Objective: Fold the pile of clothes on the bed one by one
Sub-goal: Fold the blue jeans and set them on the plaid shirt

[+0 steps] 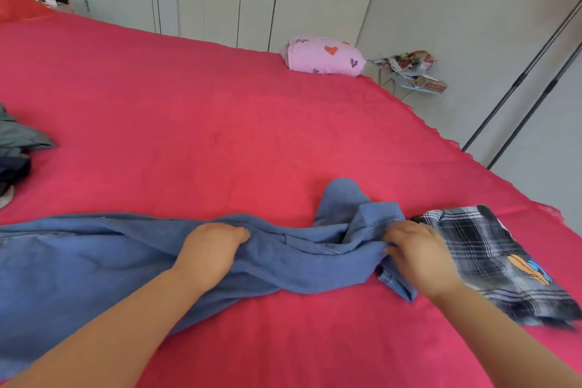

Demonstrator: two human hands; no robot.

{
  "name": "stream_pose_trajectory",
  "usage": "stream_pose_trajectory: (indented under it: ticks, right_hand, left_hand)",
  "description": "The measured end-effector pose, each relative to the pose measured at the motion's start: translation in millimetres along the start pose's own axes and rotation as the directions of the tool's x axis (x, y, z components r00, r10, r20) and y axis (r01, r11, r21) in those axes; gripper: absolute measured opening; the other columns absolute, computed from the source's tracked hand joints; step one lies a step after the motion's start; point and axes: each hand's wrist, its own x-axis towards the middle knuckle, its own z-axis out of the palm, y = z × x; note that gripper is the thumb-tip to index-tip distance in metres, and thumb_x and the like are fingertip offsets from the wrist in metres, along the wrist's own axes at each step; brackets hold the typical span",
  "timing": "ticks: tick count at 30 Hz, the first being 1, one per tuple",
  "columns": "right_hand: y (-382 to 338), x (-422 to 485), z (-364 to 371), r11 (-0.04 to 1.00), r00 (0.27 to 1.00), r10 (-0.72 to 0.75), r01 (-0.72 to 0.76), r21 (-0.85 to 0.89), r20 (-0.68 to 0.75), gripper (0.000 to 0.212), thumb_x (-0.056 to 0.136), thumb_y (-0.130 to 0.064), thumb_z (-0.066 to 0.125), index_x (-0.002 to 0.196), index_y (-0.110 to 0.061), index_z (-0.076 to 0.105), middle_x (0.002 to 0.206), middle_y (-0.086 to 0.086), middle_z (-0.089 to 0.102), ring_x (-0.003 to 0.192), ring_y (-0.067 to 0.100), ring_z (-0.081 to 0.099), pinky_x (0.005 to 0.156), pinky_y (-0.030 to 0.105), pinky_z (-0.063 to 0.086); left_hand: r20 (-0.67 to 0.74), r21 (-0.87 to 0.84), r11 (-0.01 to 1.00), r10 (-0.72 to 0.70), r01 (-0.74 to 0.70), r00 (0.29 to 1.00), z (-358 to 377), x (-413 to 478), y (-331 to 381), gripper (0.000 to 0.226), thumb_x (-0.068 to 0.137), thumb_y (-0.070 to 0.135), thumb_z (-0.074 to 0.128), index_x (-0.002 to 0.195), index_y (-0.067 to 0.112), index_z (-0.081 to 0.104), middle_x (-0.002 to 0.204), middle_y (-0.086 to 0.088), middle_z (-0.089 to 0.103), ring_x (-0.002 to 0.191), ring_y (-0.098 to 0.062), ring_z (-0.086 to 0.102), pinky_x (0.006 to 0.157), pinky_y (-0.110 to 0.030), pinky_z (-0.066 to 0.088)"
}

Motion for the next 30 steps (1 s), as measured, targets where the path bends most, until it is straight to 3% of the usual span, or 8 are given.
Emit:
stream_pose_trajectory:
  ticks: [2,6,10,14,19,22,27,30]
  right_hand:
    - [0,7,-19,0.993,0.989,0.115,-0.111,0.046,-0.095,0.016,0.081,-0.02,0.05,0.077,-0.009,0.061,0.073,0.012,0.066,0.071,0.034,0.062,0.066,0.039,0.045]
    - [2,25,-72,0.981,0.97,0.129,-0.093,0.173,-0.208,0.018,0.089,-0.021,0.045,0.087,-0.006,0.055,0.083,0.019,0.061,0.08,0.037,0.057,0.068,0.041,0.041]
    - [-2,37,-121,0.991,0.979,0.031,-0.004,0.137,-0.199,0.016,0.092,-0.022,0.05,0.099,-0.013,0.061,0.094,0.009,0.064,0.092,0.028,0.057,0.076,0.033,0.036]
    - [11,44,-135,0.953,0.993,0.118,-0.108,0.285,-0.019,0.015,0.089,-0.017,0.06,0.101,-0.019,0.067,0.095,-0.005,0.065,0.093,0.017,0.058,0.076,0.019,0.032]
    - [19,42,-74,0.919,0.906,0.323,-0.369,0.138,0.273,0.034,0.086,-0.023,0.064,0.119,-0.015,0.061,0.11,0.013,0.066,0.105,0.027,0.059,0.081,0.028,0.039]
    - [14,22,-34,0.914,0.907,0.331,-0.377,0.152,0.26,0.046,0.084,-0.028,0.066,0.126,-0.012,0.055,0.117,0.018,0.062,0.111,0.03,0.057,0.091,0.031,0.04]
    - [0,-17,-10,0.959,0.938,0.23,-0.264,0.102,0.259,0.121,0.045,-0.094,0.037,0.141,-0.021,0.036,0.127,0.007,0.05,0.118,0.028,0.05,0.101,0.041,0.041]
    - [-5,-26,11,0.973,0.929,0.231,-0.226,-0.052,0.289,0.098,0.062,-0.056,0.061,0.146,-0.02,0.026,0.132,0.002,0.046,0.123,0.026,0.047,0.097,0.042,0.042]
  left_hand:
    - [0.139,-0.083,0.995,-0.044,0.056,0.989,-4,-1,-4,0.05,0.094,0.044,0.027,0.133,0.022,0.048,0.134,0.001,0.054,0.123,-0.015,0.049,0.103,-0.029,0.036]
    - [0.141,-0.218,0.976,0.04,-0.009,0.989,-7,-15,-6,0.088,0.074,0.053,0.066,0.146,0.029,0.022,0.145,0.008,0.039,0.132,-0.013,0.039,0.106,-0.027,0.033]
    - [-0.102,-0.334,0.943,-0.053,0.016,0.993,-10,-15,-1,0.052,0.082,0.021,0.04,0.131,0.036,0.049,0.127,0.008,0.06,0.117,-0.015,0.055,0.096,-0.027,0.041]
    - [-0.045,-0.617,0.764,-0.272,0.188,0.961,-46,2,-13,0.027,0.081,0.0,0.057,0.084,0.024,0.068,0.076,0.009,0.066,0.079,-0.016,0.059,0.067,-0.02,0.042]
    - [0.111,-0.364,0.867,-0.323,0.341,0.94,-67,18,-24,0.045,0.087,0.039,0.06,0.055,0.01,0.047,0.054,-0.008,0.041,0.055,-0.021,0.037,0.051,-0.031,0.025]
    - [0.157,-0.228,0.866,-0.418,0.444,0.895,-52,19,-29,0.058,0.087,0.046,0.057,0.047,0.011,0.032,0.048,-0.007,0.032,0.051,-0.024,0.032,0.051,-0.036,0.021]
    - [0.193,-0.235,0.85,-0.434,0.471,0.88,-32,21,-28,0.058,0.09,0.046,0.051,0.047,0.011,0.033,0.048,-0.006,0.034,0.052,-0.023,0.035,0.055,-0.034,0.023]
    - [0.225,-0.225,0.864,-0.403,0.45,0.887,-26,18,-24,0.057,0.092,0.045,0.048,0.049,0.012,0.033,0.049,-0.005,0.035,0.055,-0.023,0.037,0.056,-0.034,0.025]
